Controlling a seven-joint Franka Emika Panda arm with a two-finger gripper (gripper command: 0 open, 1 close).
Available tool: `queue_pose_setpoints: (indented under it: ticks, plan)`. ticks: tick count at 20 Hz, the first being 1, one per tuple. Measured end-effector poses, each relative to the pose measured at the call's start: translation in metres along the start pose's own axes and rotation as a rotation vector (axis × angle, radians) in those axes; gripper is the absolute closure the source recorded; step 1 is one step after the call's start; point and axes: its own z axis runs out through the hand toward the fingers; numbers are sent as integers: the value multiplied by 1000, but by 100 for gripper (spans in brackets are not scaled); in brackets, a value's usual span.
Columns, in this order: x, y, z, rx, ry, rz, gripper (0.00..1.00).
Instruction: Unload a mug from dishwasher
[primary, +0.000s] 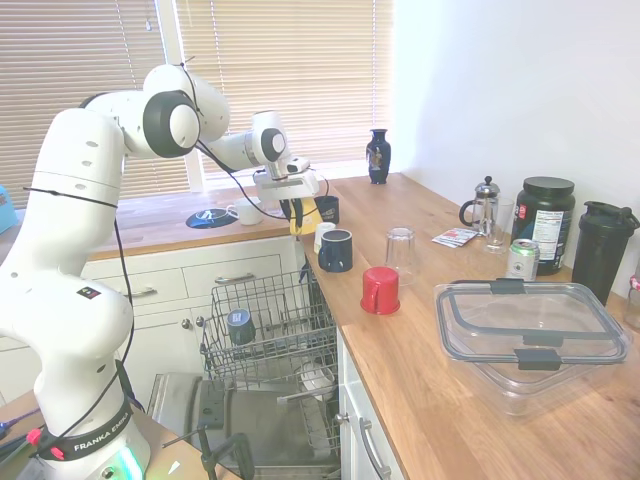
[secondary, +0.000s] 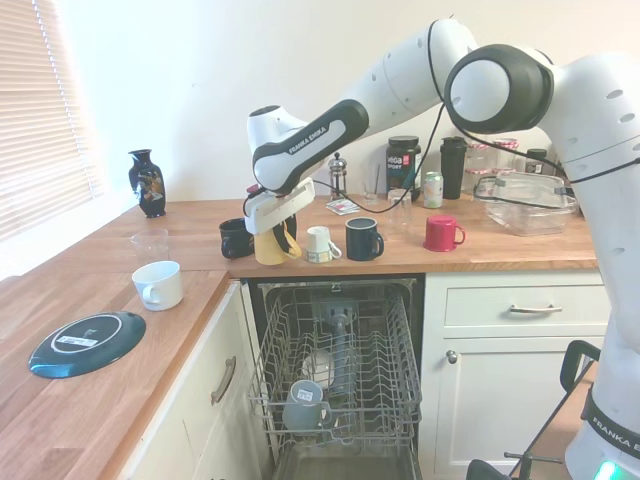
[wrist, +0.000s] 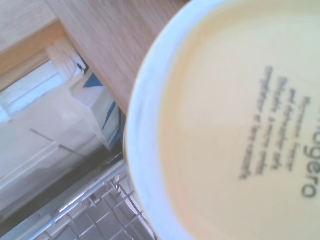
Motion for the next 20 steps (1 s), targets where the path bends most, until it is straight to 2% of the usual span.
queue_pose_setpoints:
  ticks: [12,20]
  plan:
    - [31,2,22,35,-40,19,100]
    - [52,1,30,32,-65,42,100]
